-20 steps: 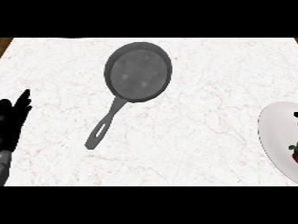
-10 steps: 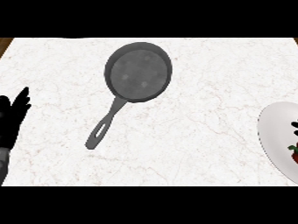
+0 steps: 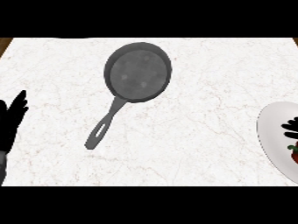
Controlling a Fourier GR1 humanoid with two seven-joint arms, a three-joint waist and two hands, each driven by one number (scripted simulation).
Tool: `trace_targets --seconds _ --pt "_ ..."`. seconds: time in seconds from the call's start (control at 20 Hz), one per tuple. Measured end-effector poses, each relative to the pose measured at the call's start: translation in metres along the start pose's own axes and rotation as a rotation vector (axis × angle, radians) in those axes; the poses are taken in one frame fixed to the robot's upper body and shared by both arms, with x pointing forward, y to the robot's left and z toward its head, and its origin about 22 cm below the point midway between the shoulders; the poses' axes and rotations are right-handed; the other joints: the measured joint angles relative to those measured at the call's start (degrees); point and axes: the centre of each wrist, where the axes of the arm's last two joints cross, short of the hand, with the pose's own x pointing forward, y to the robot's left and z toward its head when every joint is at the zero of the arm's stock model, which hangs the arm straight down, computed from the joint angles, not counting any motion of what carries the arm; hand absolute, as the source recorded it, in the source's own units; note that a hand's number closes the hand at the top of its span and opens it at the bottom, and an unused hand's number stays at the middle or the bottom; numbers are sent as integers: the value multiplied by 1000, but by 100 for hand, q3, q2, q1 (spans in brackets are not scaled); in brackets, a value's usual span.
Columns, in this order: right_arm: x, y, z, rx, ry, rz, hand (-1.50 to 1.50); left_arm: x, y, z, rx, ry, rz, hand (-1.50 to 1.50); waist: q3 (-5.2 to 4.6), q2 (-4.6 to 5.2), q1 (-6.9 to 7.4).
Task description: Pick the bell pepper from the plate and place it in the pan
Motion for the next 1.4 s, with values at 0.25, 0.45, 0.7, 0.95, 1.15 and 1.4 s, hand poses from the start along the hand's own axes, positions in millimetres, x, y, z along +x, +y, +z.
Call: trace_targets --seconds 0.25,0.45,0.7,0.95,1.15,1.4 --pt "-3 8 -4 5 -2 3 -150 1 -4 0 2 -5 -1 0 -1 -5 -21" --pt "-3 11 -13 11 -5 8 -150 -5 -4 -2 1 -1 -7 0 -2 -6 -26" --pt "-10 21 -16 32 16 4 -150 -3 -10 3 3 -1 -1 0 -3 -7 -20" --pt "-9 34 -28 59 28 2 150 -2 -2 5 4 2 -5 0 -3 -8 -20" --pt "-12 33 -35 30 -3 50 150 2 -6 4 4 1 -4 0 -1 -4 -20" --pt "-16 28 -39 -31 -15 93 150 5 -7 5 10 2 -7 0 -2 -6 -20"
